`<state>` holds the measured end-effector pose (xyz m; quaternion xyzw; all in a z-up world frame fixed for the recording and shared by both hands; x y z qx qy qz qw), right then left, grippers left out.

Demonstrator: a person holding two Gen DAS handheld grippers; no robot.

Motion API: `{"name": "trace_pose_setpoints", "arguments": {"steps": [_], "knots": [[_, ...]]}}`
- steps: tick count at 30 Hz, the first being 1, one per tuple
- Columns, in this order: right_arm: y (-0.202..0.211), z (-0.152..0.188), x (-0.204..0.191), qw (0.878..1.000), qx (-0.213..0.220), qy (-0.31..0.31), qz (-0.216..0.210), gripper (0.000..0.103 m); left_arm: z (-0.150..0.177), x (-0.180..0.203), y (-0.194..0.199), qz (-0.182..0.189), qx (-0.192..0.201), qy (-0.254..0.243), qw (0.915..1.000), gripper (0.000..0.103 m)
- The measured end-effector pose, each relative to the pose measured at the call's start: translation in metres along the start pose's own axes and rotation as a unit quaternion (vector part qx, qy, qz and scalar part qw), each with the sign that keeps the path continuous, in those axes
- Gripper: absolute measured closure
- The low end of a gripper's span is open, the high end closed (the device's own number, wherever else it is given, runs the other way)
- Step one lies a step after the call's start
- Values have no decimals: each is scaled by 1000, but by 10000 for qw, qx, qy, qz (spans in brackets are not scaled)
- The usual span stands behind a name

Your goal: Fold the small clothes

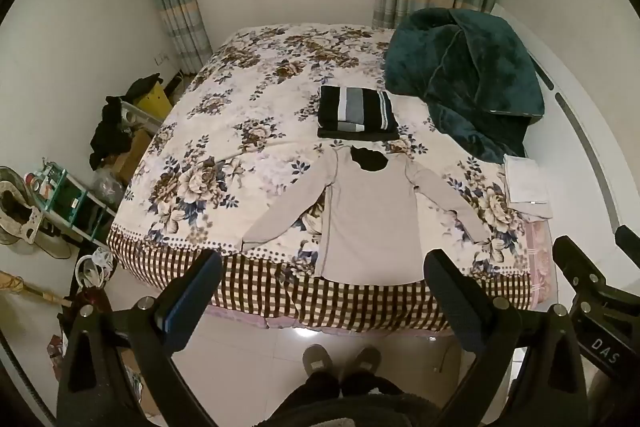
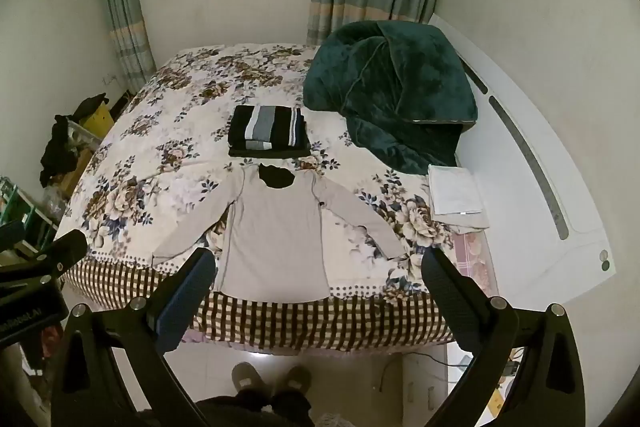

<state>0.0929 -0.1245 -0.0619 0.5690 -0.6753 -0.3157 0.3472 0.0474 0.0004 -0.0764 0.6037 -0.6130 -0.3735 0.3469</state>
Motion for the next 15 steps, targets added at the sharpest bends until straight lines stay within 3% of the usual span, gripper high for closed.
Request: {"name": "trace_pose_setpoints", "arguments": {"steps": [15], "knots": [[-1,-1,0,10000,34,-30,-14,0,-4,1,5,-15,58,6,10000,0]]}}
Point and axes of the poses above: each gripper's, at about its wrist camera, not at the fingertips, and y roughly against the way its jaws point, x to its right, z to its underside, the point moved 9 cm from there along -y, roughly the way its jaws point, and after that the axes turned 3 degrees about -x, right-handed, at the moved point
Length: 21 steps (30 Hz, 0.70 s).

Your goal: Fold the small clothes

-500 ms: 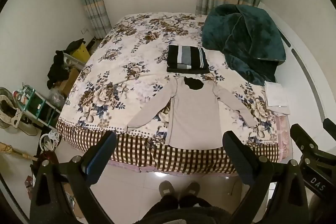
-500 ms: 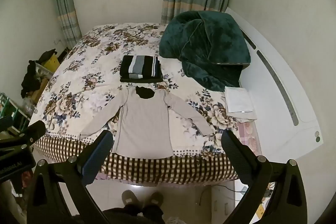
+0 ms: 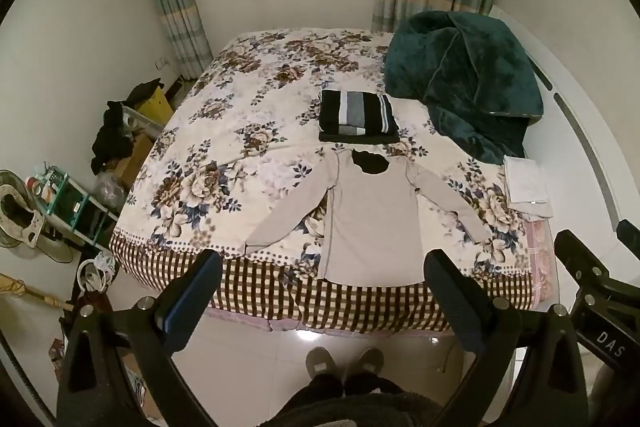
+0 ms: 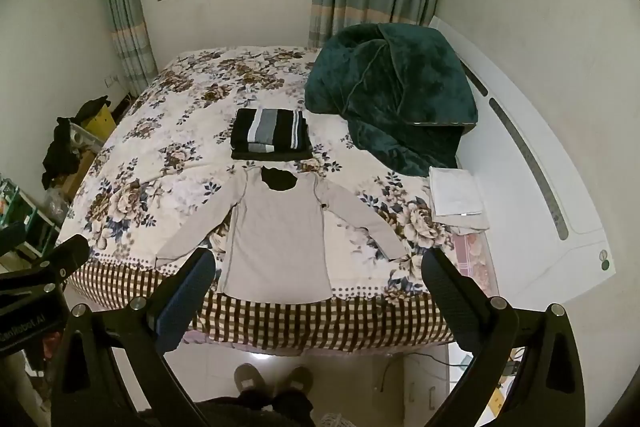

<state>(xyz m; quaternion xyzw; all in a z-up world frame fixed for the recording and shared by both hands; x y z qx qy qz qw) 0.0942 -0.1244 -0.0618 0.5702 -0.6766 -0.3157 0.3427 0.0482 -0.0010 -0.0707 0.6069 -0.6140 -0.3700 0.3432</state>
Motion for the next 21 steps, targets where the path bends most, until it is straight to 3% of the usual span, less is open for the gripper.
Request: {"name": "trace_pose_setpoints", "arguments": {"steps": [21], "knots": [[6,0,-2,10000,4,15,-10,0,-26,0,7,-75,122,-1,9999,0]]}}
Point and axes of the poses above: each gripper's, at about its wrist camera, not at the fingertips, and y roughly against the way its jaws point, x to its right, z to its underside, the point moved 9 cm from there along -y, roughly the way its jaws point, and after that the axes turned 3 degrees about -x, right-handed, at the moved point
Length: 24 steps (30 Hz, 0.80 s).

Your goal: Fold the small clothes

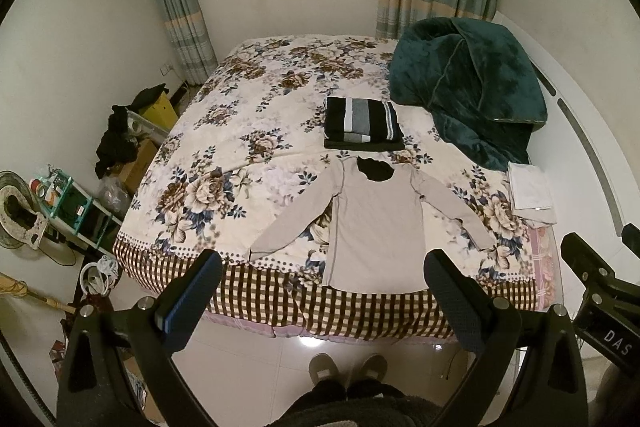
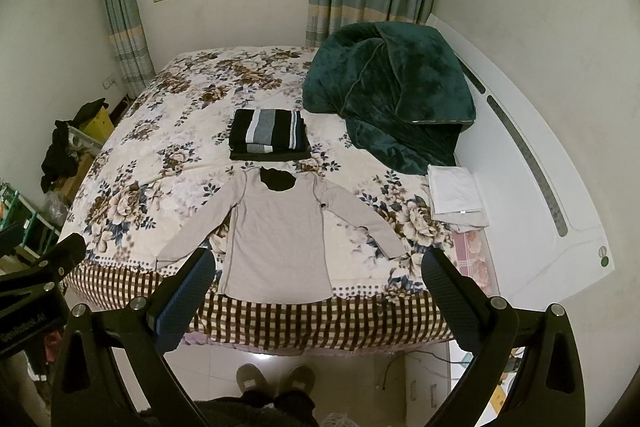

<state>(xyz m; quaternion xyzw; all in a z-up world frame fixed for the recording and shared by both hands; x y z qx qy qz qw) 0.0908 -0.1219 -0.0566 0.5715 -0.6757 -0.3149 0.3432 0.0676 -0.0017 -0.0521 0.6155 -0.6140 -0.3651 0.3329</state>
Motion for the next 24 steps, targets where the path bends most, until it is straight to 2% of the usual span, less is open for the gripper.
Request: {"name": "trace_pose_setpoints", "arguments": {"steps": [24], "knots": [[10,-1,-5,10000,34,13,-40,0,-5,-13,3,-36,214,-8,9998,0]]}}
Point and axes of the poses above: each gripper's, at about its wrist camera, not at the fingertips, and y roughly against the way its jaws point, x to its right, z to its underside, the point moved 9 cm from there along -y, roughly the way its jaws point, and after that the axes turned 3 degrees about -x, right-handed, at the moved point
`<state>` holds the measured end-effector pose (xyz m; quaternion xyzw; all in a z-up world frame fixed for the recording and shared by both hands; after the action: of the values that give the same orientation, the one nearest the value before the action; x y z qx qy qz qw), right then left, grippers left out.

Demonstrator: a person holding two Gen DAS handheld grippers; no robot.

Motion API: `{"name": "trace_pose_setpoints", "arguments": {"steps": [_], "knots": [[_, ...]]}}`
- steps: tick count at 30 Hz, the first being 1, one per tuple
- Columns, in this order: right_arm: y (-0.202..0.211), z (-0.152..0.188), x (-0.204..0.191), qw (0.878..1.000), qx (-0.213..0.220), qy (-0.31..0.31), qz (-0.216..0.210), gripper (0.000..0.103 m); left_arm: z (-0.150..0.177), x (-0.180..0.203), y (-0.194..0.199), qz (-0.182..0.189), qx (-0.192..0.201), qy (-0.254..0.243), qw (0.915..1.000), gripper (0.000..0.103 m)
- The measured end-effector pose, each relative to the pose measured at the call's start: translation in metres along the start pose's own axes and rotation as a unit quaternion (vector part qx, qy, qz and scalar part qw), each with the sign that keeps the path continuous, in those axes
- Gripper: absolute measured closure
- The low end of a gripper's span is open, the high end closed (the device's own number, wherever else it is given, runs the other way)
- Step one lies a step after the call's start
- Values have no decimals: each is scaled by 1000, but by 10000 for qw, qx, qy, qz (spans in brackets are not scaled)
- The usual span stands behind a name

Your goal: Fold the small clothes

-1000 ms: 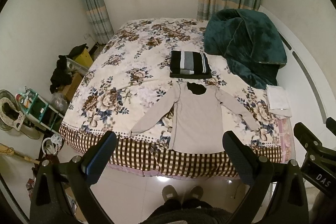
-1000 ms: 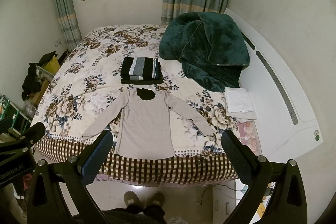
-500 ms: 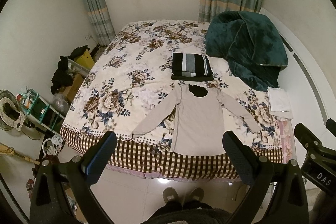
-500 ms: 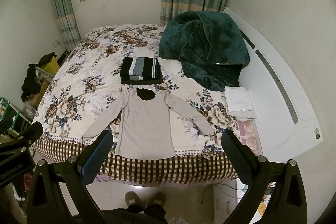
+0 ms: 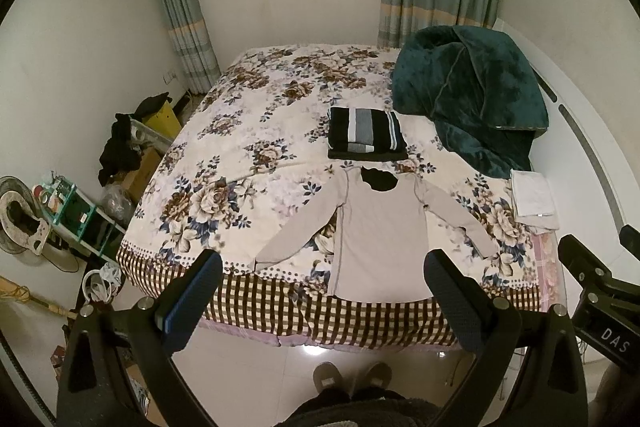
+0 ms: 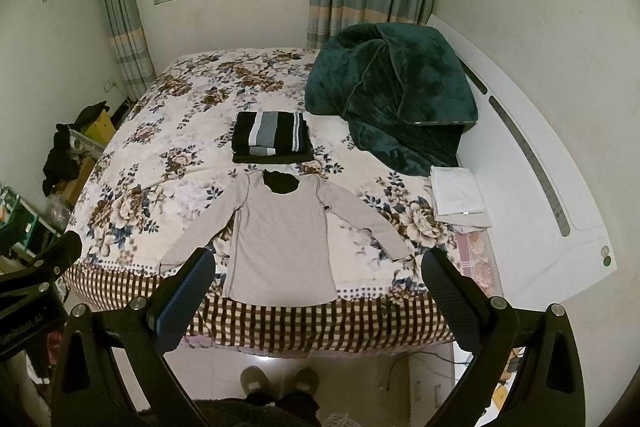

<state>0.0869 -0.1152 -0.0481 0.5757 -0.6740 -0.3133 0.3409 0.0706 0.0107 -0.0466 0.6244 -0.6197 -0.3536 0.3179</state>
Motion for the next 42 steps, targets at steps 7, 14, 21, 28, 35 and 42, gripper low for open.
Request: {"name": "trace_pose_setpoints", "arguments": {"steps": [7,14,21,28,35,42], "knots": [[6,-24,-12,10000,-3,29,-21,0,-5,-1,0,-2,24,-6,10000,0],[9,-29,-17,10000,3,31,-13,0,-8,-1,-1,-7,37,-12,10000,0],[6,-26,-13,10000,-3,12,-14,0,-8,0,-1,16,41,-10,10000,0],[-1,-32,-18,10000,-38,7,1,0,-11,2,-4,60,5,-3,10000,0],[-36,-35,-11,9994,-146,-299,-48,0,-26,1,-28,-116,183,-138,9997,0],[-194,13,106,9784,-909,-1834,279,0,-44,18,-154,-603,69,-503,9969,0]]}}
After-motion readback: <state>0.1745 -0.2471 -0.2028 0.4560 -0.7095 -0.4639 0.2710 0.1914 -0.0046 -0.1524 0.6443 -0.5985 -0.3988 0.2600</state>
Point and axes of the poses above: each gripper's, at about its wrist camera, not at the fingertips, and y roughly against the way its jaws point, x to its right, z to its underside, the point moved 9 cm from there along -y, roughly the way its jaws point, and after that the axes turned 3 degrees about -x, right-handed, at the moved point
